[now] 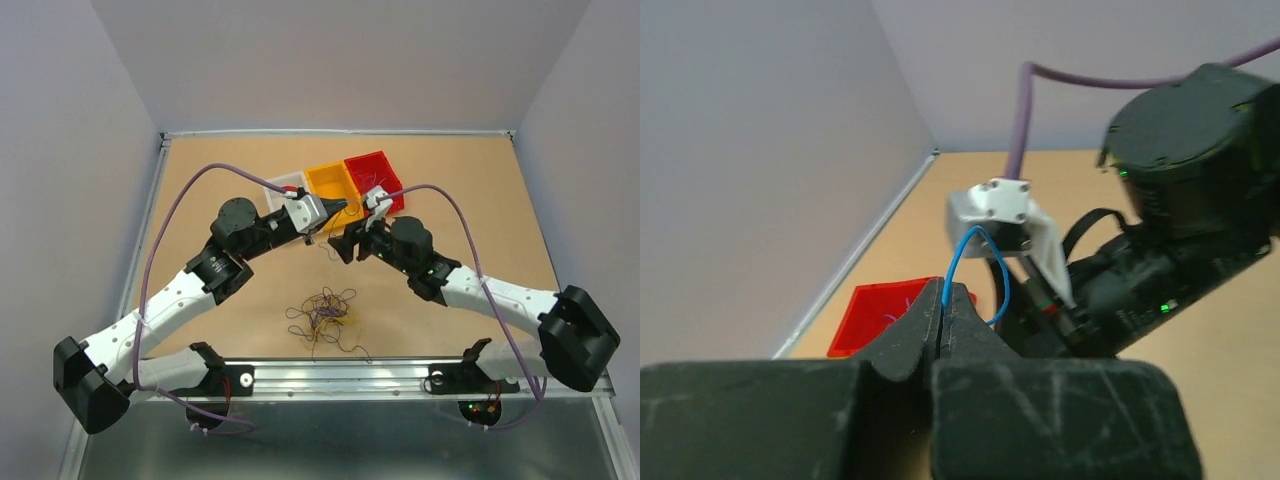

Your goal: Untangle the cables

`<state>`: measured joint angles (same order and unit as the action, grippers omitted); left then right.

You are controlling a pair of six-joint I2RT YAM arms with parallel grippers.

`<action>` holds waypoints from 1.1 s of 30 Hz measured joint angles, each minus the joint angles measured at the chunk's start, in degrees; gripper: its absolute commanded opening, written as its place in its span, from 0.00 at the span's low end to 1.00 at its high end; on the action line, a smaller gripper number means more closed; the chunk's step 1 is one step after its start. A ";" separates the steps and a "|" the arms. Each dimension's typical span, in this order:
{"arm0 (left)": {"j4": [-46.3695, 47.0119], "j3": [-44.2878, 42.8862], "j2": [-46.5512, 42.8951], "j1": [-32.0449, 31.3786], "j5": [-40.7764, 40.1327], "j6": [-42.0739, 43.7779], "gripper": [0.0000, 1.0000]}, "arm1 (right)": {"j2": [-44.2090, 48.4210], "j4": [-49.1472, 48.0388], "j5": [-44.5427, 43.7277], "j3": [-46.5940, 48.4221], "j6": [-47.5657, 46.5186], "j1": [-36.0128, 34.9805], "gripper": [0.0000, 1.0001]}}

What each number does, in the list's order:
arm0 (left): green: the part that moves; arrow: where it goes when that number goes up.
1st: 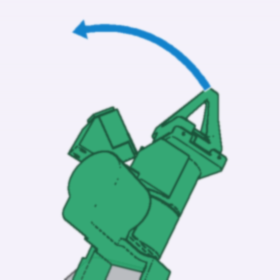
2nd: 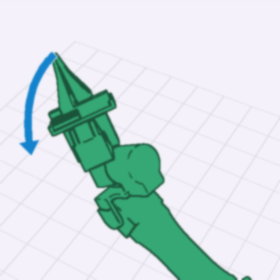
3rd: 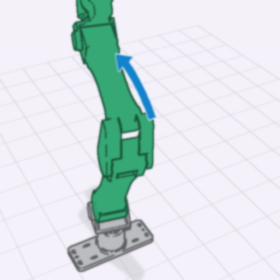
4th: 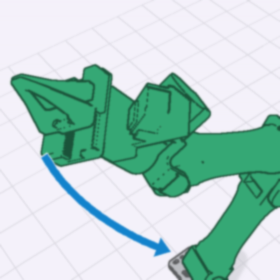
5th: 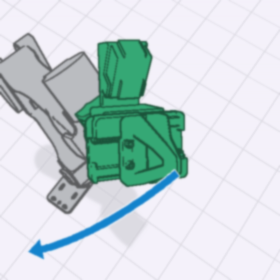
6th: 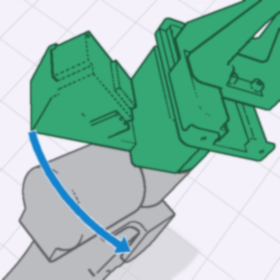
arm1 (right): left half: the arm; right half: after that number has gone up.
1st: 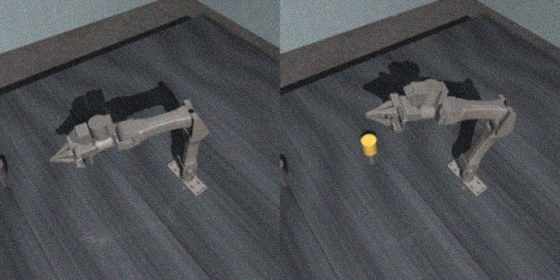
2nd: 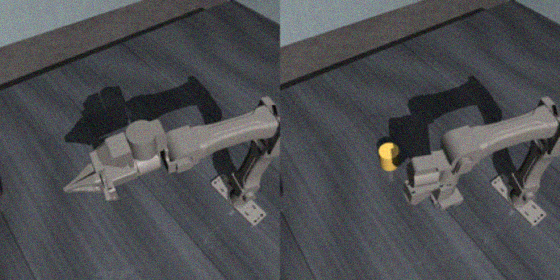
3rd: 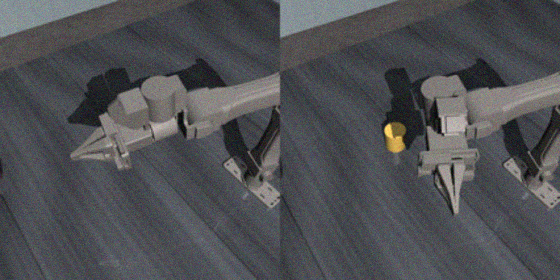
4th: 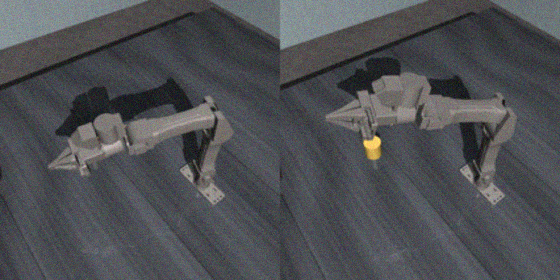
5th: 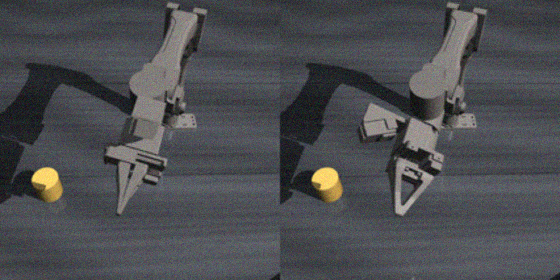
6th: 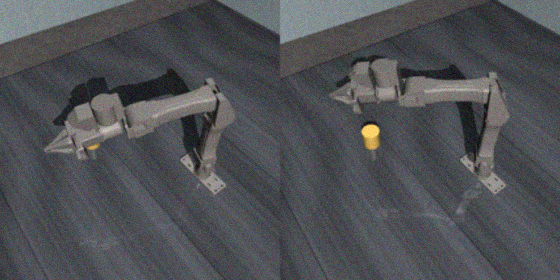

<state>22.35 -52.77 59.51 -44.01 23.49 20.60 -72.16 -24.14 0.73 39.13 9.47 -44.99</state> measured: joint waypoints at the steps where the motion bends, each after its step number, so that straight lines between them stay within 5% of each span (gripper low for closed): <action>1: 0.17 0.52 -0.24 0.00 0.63 -0.76 0.00 | -1.31 -0.68 0.76 0.70 -0.26 0.00 0.64; 4: 0.81 1.46 -0.35 0.24 1.81 -2.54 0.00 | -3.13 -2.43 4.28 0.74 -0.72 0.00 0.48; 5: 1.01 1.73 -0.17 0.37 2.23 -3.23 0.00 | -3.52 -2.75 5.33 0.74 -0.94 0.00 0.26; 7: 1.38 1.77 0.87 0.74 3.23 -4.59 0.00 | -3.50 -3.74 7.06 0.72 -1.09 0.00 0.01; 24: -3.54 -7.39 22.08 10.88 2.69 -18.01 0.00 | 10.43 -10.45 7.32 -7.98 1.29 0.22 0.01; 27: -5.40 -9.20 24.15 10.51 4.92 -17.81 0.17 | 12.96 -10.03 2.99 -9.44 2.12 0.35 0.00; 29: -6.40 -10.12 25.03 10.40 5.70 -17.00 0.37 | 14.23 -9.29 -0.63 -9.60 2.82 0.33 0.01; 33: -7.82 -11.65 27.47 10.84 5.01 -14.19 0.55 | 15.10 -7.08 -8.37 -9.33 3.96 0.33 0.01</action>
<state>14.52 -64.42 86.98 -33.17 28.49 6.42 -57.06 -31.22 -7.64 29.80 13.43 -44.66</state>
